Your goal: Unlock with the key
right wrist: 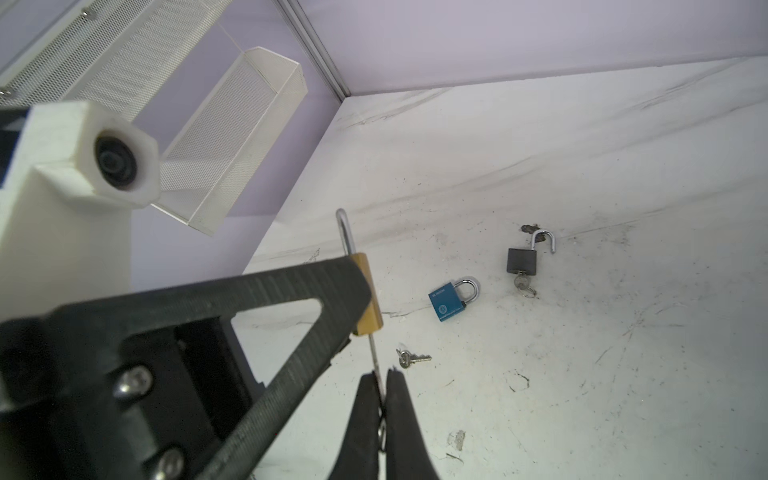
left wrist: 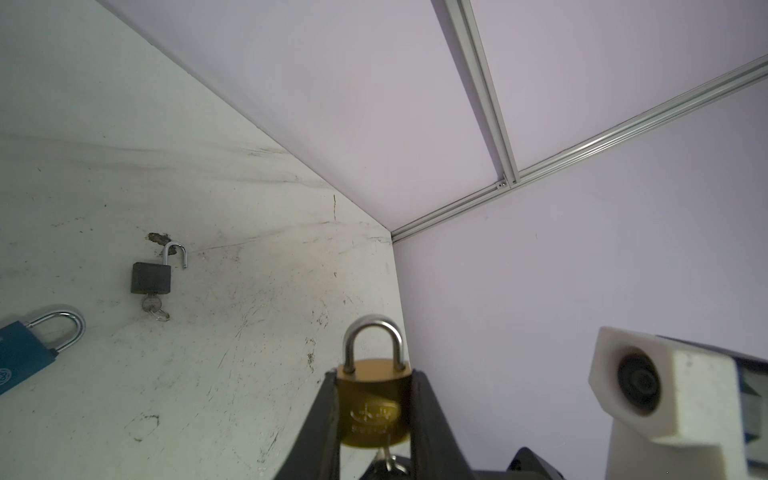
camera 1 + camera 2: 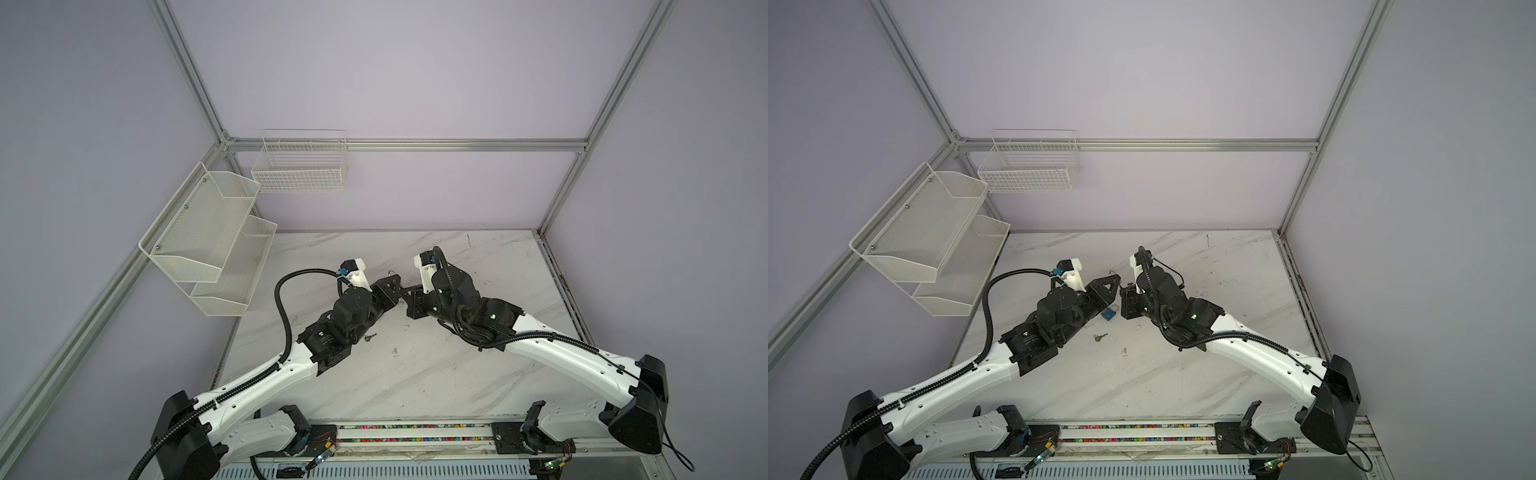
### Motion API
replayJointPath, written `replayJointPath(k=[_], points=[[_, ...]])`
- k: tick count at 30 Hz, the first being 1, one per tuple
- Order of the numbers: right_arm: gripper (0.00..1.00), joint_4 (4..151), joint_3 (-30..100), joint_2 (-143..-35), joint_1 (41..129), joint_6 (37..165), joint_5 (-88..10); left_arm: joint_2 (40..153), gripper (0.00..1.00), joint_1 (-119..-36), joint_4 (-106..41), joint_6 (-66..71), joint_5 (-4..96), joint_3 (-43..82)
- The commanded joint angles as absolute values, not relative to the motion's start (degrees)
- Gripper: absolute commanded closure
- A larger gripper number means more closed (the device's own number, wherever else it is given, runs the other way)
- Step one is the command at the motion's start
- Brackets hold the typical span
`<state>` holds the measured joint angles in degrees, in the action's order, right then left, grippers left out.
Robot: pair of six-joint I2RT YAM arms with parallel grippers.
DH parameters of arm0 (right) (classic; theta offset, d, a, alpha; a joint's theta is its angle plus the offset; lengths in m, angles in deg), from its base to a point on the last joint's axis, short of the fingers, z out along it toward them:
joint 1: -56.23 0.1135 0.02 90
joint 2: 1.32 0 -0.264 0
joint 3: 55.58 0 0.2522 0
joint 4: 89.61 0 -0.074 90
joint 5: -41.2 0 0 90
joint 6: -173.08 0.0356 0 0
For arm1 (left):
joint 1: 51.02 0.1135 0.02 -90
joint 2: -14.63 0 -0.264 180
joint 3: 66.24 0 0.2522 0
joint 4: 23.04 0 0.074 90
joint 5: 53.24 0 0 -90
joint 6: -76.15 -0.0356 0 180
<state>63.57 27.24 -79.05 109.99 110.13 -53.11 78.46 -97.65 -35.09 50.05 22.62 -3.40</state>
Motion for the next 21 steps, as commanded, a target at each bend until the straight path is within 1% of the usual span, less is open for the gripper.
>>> replayJointPath(k=[1, 3, 4, 7, 9, 11, 13, 16, 18, 21], points=[[1.00, 75.58, 31.65, -81.44, 109.27, 105.36, -62.11, 79.31, 0.94, -102.88, -41.85, 50.13, 40.31, -0.16], [1.00, 76.09, 31.78, -81.62, 109.30, 105.18, -62.42, 79.41, 0.94, -103.04, -41.83, 49.59, 40.41, -0.27], [1.00, 76.81, 31.75, -81.47, 109.23, 106.27, -60.23, 79.41, 0.94, -103.13, -41.98, 49.16, 40.36, -0.35], [1.00, 80.69, 30.97, -80.26, 107.18, 111.29, -48.00, 78.91, 0.94, -103.14, -42.25, 47.36, 39.89, -1.42], [1.00, 83.56, 30.41, -80.32, 104.37, 118.02, -38.34, 78.02, 0.94, -103.18, -41.53, 45.38, 39.36, -2.93], [1.00, 84.80, 29.99, -78.50, 103.52, 120.68, -35.84, 77.12, 0.94, -103.14, -41.19, 44.29, 39.19, -4.53], [1.00, 82.55, 30.89, -77.78, 103.80, 119.12, -39.63, 76.39, 0.94, -103.07, -40.16, 43.82, 39.21, -5.81], [1.00, 76.32, 32.17, -78.85, 104.76, 113.33, -47.92, 74.98, 0.93, -102.57, -37.50, 43.99, 39.38, -7.55], [1.00, 75.26, 31.90, -79.25, 105.52, 109.71, -52.06, 74.34, 0.93, -102.09, -36.73, 43.75, 39.61, -8.09], [1.00, 73.16, 32.37, -79.71, 105.71, 106.15, -55.61, 74.13, 0.93, -101.56, -36.74, 42.04, 40.83, -8.00]])
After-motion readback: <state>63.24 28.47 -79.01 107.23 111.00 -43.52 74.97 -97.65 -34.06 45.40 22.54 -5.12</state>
